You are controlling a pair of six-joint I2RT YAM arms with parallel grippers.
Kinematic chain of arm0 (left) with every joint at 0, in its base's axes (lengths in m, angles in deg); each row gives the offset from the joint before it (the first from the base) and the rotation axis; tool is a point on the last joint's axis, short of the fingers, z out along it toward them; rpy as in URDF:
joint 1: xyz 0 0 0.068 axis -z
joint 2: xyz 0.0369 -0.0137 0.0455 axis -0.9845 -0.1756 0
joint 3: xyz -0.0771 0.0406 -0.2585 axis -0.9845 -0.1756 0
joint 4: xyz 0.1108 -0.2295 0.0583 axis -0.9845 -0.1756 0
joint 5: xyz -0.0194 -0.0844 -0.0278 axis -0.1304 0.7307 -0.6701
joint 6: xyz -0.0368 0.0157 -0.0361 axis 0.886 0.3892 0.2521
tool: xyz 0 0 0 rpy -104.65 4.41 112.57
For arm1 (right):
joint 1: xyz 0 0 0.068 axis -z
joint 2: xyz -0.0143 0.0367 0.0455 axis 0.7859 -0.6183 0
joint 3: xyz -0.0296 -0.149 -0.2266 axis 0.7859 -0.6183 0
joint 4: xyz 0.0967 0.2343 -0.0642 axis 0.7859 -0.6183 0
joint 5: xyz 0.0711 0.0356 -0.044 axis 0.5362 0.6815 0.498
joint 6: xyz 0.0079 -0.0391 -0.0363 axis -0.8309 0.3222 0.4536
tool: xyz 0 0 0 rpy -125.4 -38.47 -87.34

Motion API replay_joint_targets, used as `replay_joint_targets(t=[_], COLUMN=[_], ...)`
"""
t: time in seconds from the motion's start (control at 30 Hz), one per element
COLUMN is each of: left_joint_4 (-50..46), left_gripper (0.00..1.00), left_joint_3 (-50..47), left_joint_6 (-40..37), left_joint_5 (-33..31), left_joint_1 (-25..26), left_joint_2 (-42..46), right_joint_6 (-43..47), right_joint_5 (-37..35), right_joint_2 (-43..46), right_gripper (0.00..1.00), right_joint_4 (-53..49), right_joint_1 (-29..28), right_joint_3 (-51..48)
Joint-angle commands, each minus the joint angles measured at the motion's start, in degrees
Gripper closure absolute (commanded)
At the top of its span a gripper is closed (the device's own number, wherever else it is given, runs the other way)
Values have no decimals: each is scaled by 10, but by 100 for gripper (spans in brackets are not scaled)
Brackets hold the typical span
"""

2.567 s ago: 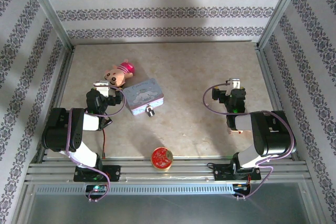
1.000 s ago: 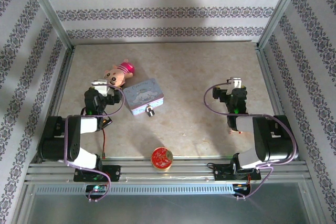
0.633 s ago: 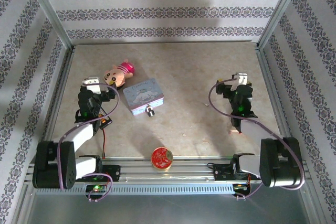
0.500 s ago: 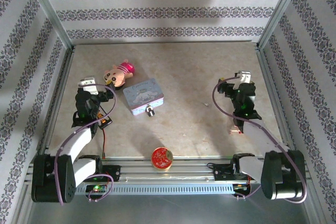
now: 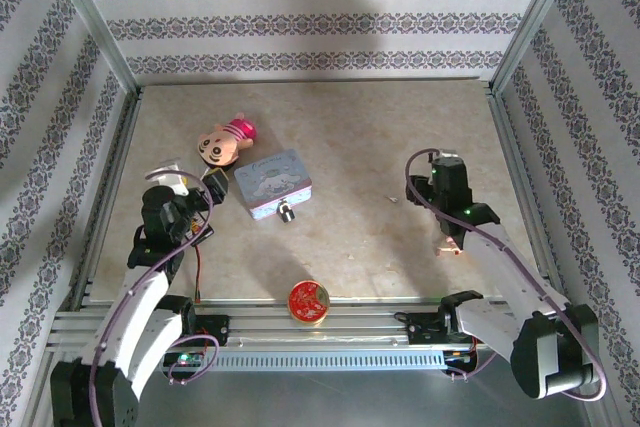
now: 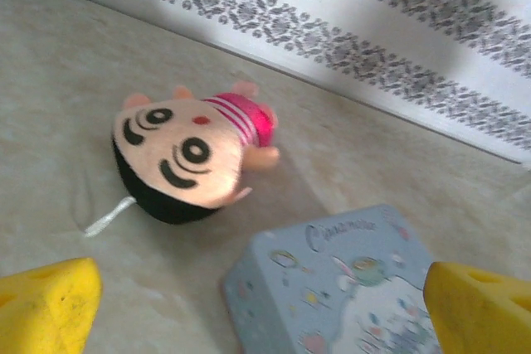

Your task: Unlock the padlock with the key

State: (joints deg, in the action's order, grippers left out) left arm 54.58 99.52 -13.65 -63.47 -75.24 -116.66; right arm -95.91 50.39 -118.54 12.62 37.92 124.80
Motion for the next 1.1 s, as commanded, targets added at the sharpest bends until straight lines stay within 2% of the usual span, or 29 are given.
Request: replay_joint_targets(t=[0.0,0.1,0.27,0.6,1.07], left_joint_4=[-69,-73,-66,-12,-44], left_gripper=[1,1,1,1,1], left_joint_3=[-23,-41,-54,-51,-47], left_joint_6=[67,111,152,144,154], left_joint_5=[-19,-20,-56,-61,-73], left_joint_1=[27,31,31,31,31], left_joint_2=[49,70,67,22,17], right_joint_6=[-46,-64,-71,-77,-75], right_joint_5=[3,3,32,48,82], right_joint_2=[-15,-36,-99,-233,-331], right_gripper=[43,43,46,54,58], right_joint_4=[-73,-75,-72,-37,-2], right_joint_1=[-18,-21,-20,-19,-3], right_joint_3=[15,21,43,89,126])
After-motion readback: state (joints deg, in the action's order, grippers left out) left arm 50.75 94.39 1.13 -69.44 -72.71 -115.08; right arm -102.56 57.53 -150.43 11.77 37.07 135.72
